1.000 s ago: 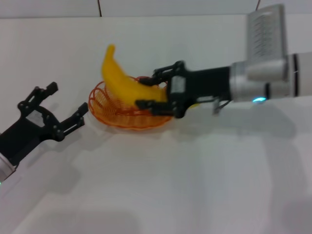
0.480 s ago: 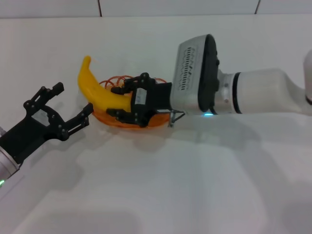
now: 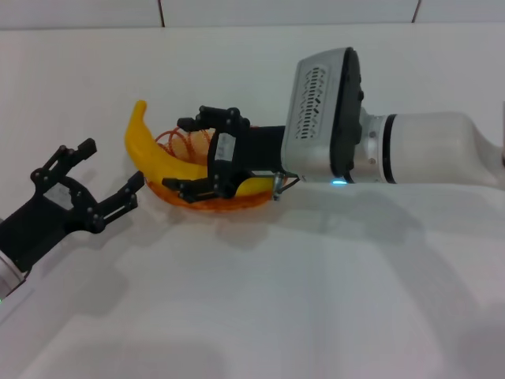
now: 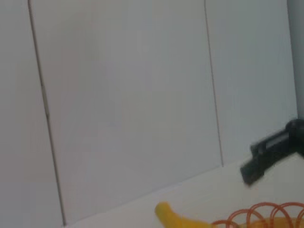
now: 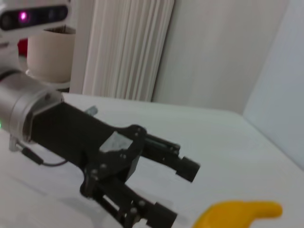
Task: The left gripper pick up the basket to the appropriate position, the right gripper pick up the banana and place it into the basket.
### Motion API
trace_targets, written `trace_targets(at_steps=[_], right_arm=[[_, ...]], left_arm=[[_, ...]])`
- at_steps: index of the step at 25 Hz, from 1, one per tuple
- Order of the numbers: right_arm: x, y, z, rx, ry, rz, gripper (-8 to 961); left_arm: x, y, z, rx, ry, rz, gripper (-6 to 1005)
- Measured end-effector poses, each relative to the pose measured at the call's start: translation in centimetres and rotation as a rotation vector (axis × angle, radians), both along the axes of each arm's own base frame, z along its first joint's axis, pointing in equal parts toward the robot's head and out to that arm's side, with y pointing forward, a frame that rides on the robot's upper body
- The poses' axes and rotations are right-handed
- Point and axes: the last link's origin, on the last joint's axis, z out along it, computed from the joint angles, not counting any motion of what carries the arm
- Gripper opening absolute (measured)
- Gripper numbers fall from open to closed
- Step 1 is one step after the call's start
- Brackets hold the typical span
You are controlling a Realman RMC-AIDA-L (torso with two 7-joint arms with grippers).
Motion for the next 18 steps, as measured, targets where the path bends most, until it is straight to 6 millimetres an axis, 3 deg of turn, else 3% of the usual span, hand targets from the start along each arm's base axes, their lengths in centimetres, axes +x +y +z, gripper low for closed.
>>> trace_targets(at_steps=[3,7,13,18], right_arm=[[-0.2,-0.2,1.3,0.037,0.040,-0.001,865],[1.7,-0.4,4.2,0.089,0.117,-0.065,893],[7.6,-1.8,9.2,0.074,0.238,-0.232,890],[12.0,-3.0,11.5,0.049,0.254,-0.327,887]], left_arm=[[-0.4,-0.3,0.3,0.005,0.003,0.010,908],[-1.0,-0.7,0.5,0.008,0.005,0.026,908],[-1.2,-0.9,0.5,0.009,0.004,0.034,908],[-1.2,-1.3,0.6,-0.059,-0.013,0.027,908]])
